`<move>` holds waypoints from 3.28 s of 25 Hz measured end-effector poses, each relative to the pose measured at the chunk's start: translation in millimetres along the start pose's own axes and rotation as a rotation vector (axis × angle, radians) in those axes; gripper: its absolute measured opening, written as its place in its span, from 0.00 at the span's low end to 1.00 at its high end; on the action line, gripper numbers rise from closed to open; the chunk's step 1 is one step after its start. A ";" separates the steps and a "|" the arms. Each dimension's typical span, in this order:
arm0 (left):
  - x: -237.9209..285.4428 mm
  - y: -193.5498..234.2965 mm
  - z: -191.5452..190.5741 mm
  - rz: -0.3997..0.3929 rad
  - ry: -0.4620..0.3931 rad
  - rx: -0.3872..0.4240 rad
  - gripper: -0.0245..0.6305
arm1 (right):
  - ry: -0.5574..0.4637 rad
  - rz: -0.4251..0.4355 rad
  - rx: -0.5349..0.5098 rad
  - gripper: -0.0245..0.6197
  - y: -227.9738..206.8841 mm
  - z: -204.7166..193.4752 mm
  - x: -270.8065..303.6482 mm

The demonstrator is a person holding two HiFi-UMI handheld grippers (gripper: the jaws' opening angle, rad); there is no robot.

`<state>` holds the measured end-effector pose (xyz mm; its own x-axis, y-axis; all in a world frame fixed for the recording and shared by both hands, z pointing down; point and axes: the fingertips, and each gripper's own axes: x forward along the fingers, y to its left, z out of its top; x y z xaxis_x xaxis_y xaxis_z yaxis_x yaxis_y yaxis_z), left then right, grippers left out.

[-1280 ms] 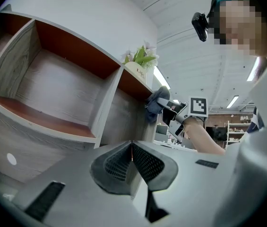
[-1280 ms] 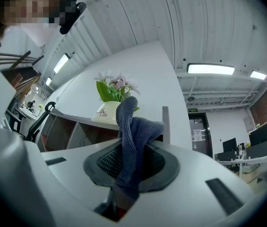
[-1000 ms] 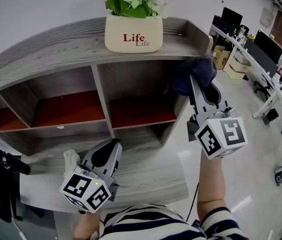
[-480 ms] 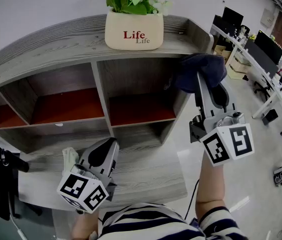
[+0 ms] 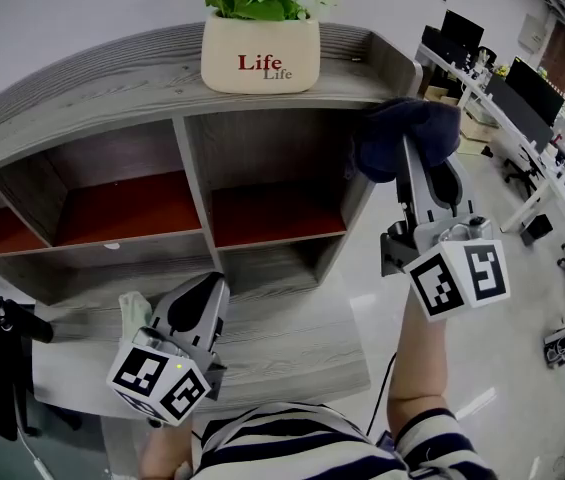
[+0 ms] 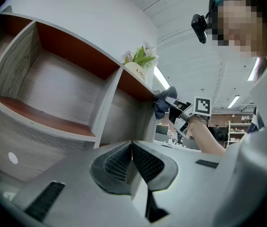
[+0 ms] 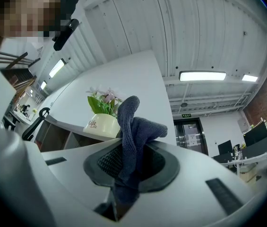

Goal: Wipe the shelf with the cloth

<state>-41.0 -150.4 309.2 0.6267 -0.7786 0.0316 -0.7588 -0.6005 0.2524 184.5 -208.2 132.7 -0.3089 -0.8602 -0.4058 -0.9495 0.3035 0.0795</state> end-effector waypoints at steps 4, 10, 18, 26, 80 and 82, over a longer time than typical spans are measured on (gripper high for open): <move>-1.5 1.0 -1.7 0.006 0.005 -0.003 0.07 | 0.017 -0.010 0.017 0.16 -6.3 -12.3 0.2; -2.8 3.5 -2.6 0.012 0.010 0.000 0.07 | 0.045 -0.015 0.037 0.16 -6.8 -29.7 -6.8; -3.1 6.0 -6.1 0.013 0.021 -0.002 0.07 | 0.129 -0.034 0.090 0.16 -7.6 -71.3 -26.9; -2.2 8.3 -11.5 0.014 0.036 -0.010 0.07 | 0.265 -0.060 0.127 0.16 -1.3 -126.4 -47.1; -62.6 67.3 -32.8 0.252 0.035 -0.099 0.07 | 0.452 0.527 0.088 0.16 244.7 -213.1 -27.9; -60.8 67.0 -33.3 0.247 0.038 -0.100 0.07 | 0.471 0.507 0.067 0.16 239.8 -221.2 -27.6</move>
<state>-124.1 -137.3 356.4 0.4320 -0.8909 0.1403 -0.8696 -0.3702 0.3268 -46.8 -202.4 364.3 -0.7188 -0.6871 0.1061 -0.6808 0.7266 0.0924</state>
